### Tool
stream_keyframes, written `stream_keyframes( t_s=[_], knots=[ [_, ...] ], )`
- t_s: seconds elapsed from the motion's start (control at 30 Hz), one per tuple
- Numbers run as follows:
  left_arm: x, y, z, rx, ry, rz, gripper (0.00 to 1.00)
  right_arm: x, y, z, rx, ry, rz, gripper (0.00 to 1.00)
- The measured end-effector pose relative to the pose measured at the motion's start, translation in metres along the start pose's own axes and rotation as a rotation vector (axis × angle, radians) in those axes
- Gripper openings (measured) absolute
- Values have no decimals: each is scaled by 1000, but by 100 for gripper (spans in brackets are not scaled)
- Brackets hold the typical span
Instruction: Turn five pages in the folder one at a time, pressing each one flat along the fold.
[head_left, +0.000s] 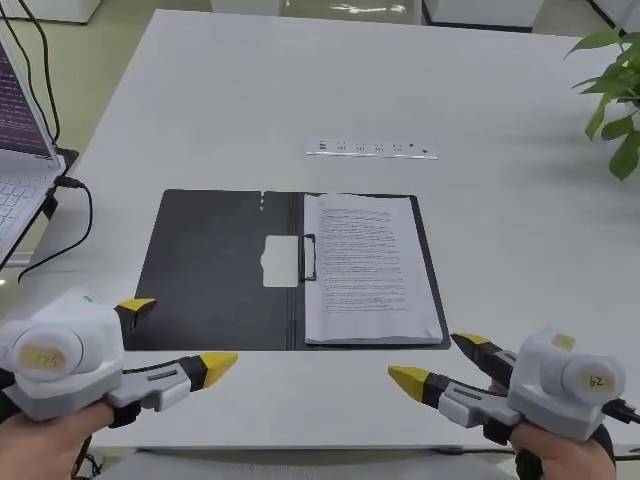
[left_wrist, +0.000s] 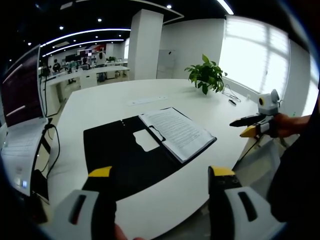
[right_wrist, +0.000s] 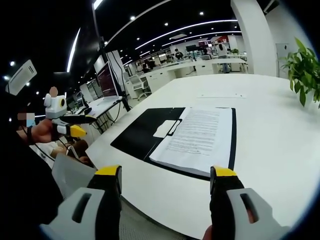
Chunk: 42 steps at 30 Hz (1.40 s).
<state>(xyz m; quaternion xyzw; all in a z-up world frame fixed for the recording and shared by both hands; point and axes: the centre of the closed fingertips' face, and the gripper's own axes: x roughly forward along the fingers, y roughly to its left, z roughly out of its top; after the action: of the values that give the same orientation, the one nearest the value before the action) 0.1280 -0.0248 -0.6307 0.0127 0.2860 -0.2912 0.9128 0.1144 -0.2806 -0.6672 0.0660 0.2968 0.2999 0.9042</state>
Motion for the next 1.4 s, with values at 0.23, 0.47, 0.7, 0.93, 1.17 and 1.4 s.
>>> stream_keyframes(
  t_s=[0.23, 0.47, 0.7, 0.93, 1.17, 1.4],
  knots=[
    [3, 0, 1, -3, 2, -5, 75, 0, -5, -3, 10, 10, -10, 71],
    [7, 0, -2, -8, 18, -21, 75, 3, -7, -4, 21, 13, -15, 71],
    [16, -3, -1, -1, 26, -41, 74, 5, -9, -6, 33, 13, -19, 71],
    [28, -8, 8, 14, 24, -68, 74, 5, -13, -5, 30, 18, -21, 71],
    [39, -10, 13, 27, 19, -91, 73, 4, -15, -5, 28, 31, -22, 74],
    [52, -22, 16, 44, 19, -119, 73, 2, -17, -8, 44, 31, -21, 75]
  ],
)
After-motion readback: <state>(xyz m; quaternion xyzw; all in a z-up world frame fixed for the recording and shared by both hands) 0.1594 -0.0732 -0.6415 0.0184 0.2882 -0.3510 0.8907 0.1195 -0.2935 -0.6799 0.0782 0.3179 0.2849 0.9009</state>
